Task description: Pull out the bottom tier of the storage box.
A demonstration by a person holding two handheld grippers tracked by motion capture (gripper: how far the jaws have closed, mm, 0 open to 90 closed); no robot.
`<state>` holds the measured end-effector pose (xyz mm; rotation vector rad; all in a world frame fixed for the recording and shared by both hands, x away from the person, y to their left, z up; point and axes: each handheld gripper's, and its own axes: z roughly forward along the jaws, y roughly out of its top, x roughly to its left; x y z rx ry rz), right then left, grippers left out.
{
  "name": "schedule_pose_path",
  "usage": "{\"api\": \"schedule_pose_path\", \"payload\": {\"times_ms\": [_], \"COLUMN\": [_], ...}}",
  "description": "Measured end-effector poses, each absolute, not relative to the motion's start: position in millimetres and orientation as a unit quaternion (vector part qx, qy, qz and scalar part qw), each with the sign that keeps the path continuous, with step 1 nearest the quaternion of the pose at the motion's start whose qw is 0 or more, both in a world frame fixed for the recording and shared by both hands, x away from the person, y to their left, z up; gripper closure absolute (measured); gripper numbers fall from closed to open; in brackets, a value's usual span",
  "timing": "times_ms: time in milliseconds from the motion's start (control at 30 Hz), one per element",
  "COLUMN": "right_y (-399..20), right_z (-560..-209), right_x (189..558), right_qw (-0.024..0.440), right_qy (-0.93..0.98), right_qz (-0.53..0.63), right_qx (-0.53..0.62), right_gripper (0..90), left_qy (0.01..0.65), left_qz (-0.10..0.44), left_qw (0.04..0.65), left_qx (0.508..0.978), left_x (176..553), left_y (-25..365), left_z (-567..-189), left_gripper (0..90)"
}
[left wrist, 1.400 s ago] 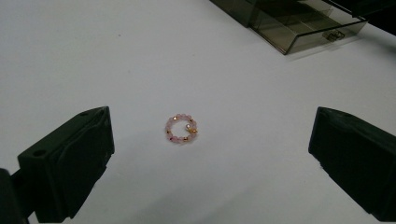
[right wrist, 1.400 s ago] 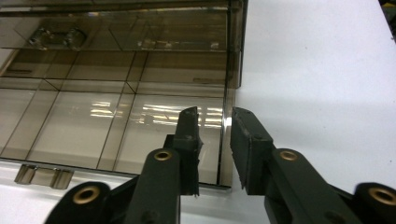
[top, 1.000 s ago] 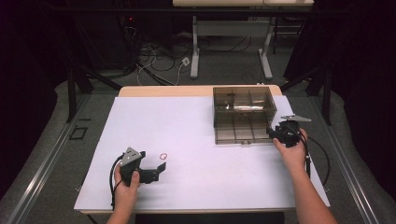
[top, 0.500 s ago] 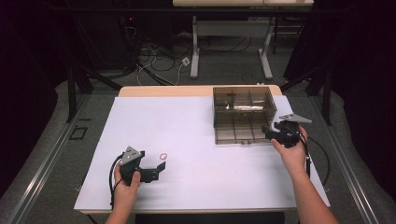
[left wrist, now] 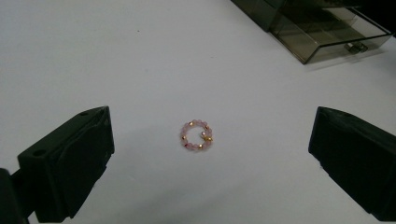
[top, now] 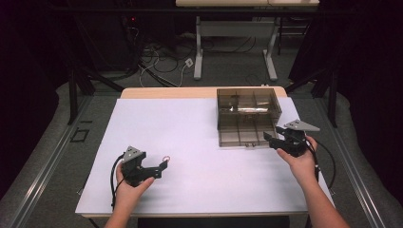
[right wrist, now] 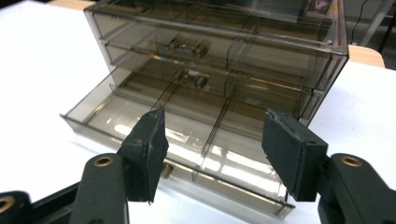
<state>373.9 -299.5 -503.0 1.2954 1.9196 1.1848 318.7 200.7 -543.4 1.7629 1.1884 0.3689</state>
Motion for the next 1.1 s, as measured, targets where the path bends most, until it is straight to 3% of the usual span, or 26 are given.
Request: {"api": "schedule_pose_path", "payload": {"times_ms": [233,400,1100], "right_y": [-299.3,-300.6,-291.2], "right_z": [-507.7,-510.1,-516.7], "right_x": [365.9,360.6,333.8], "right_qw": [0.268,0.257,0.261], "right_qy": [0.724,0.724,0.741], "right_qz": [0.430,0.440,0.449], "right_qx": [0.469,0.465,0.426], "right_gripper": [36.7,34.1,29.0], "left_qy": [0.479,0.468,0.472], "left_qz": [0.159,0.167,0.163], "left_qw": [0.464,0.456,0.423], "left_qx": [0.728,0.738,0.756], "left_x": [322.9,326.1,347.4], "left_y": [194.7,191.1,192.9], "left_z": [-537.8,-535.9,-531.9], "left_gripper": [0.4,11.7,27.7]}}
